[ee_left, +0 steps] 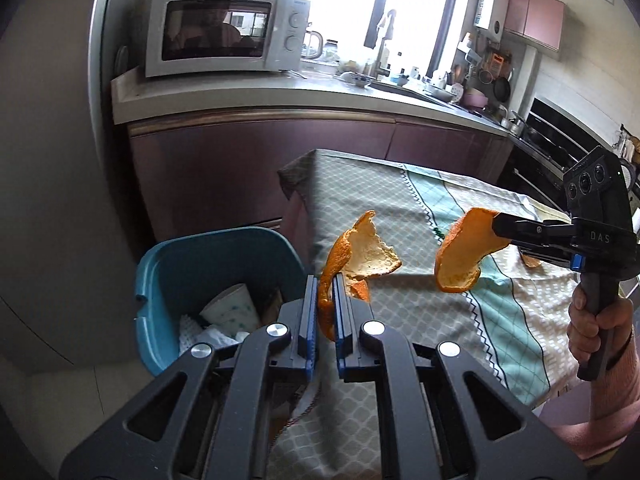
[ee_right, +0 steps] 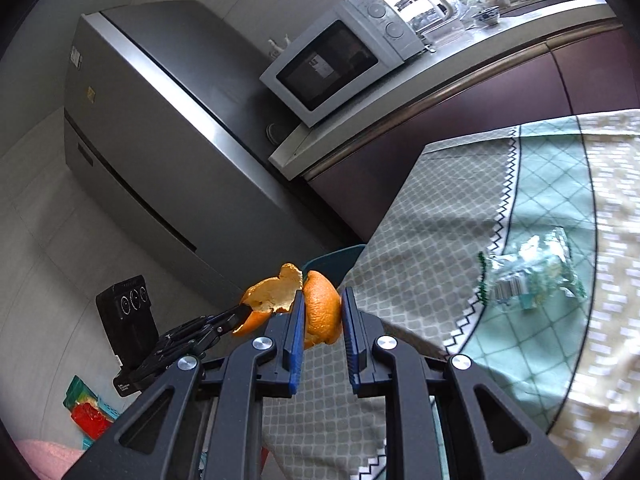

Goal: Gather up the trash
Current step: 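Carry both orange peels to the teal bin and open both grippers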

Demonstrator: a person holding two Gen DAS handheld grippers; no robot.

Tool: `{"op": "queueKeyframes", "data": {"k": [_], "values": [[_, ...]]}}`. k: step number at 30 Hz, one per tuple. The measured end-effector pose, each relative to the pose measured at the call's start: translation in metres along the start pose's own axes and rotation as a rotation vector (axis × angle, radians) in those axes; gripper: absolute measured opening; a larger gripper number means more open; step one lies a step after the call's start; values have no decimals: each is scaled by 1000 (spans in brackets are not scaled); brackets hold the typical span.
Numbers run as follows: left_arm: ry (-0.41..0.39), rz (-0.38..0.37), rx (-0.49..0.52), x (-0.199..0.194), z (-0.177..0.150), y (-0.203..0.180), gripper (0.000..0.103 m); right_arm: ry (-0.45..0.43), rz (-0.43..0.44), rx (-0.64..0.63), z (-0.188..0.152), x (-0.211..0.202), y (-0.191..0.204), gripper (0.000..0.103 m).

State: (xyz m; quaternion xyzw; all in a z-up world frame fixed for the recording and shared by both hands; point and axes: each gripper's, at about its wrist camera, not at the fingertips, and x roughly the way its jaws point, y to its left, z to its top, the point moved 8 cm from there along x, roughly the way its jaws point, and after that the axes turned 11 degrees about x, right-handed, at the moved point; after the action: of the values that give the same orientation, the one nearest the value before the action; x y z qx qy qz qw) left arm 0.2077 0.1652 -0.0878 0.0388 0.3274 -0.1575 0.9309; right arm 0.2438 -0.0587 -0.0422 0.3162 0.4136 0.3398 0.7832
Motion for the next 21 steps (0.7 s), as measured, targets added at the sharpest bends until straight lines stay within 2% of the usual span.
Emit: {"op": "queueKeyframes", "data": {"k": [6,21], "values": [[14,58,-26,-2,-11,28,8,52,8,-35,1,36,20,17],[28,102,-67,4,-24,58,8,130,-22,-67,-2,89,37,17]]}}
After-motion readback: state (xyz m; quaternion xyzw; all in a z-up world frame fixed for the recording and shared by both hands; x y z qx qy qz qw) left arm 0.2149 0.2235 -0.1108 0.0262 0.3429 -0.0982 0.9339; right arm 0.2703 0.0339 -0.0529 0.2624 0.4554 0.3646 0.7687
